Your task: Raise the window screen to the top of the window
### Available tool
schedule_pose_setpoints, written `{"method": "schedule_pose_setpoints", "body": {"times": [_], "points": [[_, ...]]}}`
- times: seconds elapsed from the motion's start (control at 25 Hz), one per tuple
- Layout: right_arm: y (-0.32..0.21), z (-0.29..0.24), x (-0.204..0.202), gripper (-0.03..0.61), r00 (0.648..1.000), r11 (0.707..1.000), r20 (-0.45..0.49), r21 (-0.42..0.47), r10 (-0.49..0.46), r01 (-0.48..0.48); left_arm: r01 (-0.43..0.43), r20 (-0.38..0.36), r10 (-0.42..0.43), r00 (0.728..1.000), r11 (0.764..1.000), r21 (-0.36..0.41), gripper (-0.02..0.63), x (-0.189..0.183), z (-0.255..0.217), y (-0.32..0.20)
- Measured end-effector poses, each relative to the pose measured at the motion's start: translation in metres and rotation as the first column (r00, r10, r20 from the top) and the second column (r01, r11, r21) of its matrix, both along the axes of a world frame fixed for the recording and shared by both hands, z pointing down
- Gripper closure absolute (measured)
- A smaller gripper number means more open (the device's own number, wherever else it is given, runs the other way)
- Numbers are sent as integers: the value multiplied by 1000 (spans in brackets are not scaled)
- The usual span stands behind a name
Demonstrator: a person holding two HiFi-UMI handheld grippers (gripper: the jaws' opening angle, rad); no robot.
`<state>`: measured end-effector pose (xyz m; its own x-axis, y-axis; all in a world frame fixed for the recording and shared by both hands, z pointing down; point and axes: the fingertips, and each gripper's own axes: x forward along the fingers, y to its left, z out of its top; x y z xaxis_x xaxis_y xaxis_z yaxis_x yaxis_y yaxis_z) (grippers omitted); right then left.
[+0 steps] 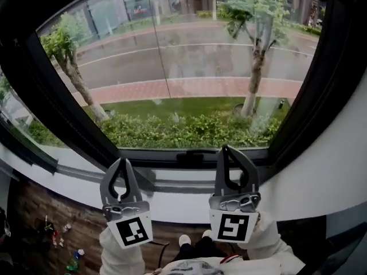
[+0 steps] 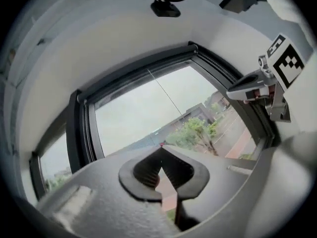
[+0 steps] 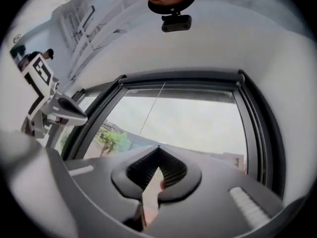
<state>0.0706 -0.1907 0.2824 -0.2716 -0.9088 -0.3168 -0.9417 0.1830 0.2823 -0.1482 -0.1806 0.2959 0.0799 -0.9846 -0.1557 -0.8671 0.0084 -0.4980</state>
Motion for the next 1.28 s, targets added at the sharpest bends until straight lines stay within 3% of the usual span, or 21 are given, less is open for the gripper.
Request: {"method": "schedule_pose_setpoints", "body": {"times": [0.08, 0.16, 0.28, 0.44, 0.64, 0.92, 1.12, 1.28], "points": [[9, 36, -14, 574, 995, 988, 68, -131, -69, 77, 10, -132, -23, 991, 995, -97, 609, -6, 46, 15], [29, 68, -29, 574, 977, 941, 158, -284, -143, 184, 4, -206, -47, 977, 979, -202, 609, -6, 82, 40], [65, 98, -43, 574, 950, 862, 245, -419, -196, 286, -29, -251, -51, 967, 951, -307, 609, 2, 123, 81], [120, 143, -45, 574, 951, 833, 263, -481, -161, 274, -99, -268, 6, 963, 937, -336, 609, 10, 160, 137], [207, 170, -49, 574, 941, 809, 333, -536, -61, 242, -137, -275, 54, 960, 947, -291, 609, -15, 159, 228], [347, 198, -58, 574, 961, 804, 277, -567, -17, 178, -158, -314, 68, 947, 950, -270, 609, -37, 169, 366], [403, 178, -58, 574, 966, 816, 257, -556, -13, 159, -195, -332, 98, 938, 943, -271, 609, -29, 167, 418], [422, 162, -51, 574, 967, 829, 255, -536, -21, 160, -214, -333, 121, 935, 942, -259, 609, -14, 153, 429]]}}
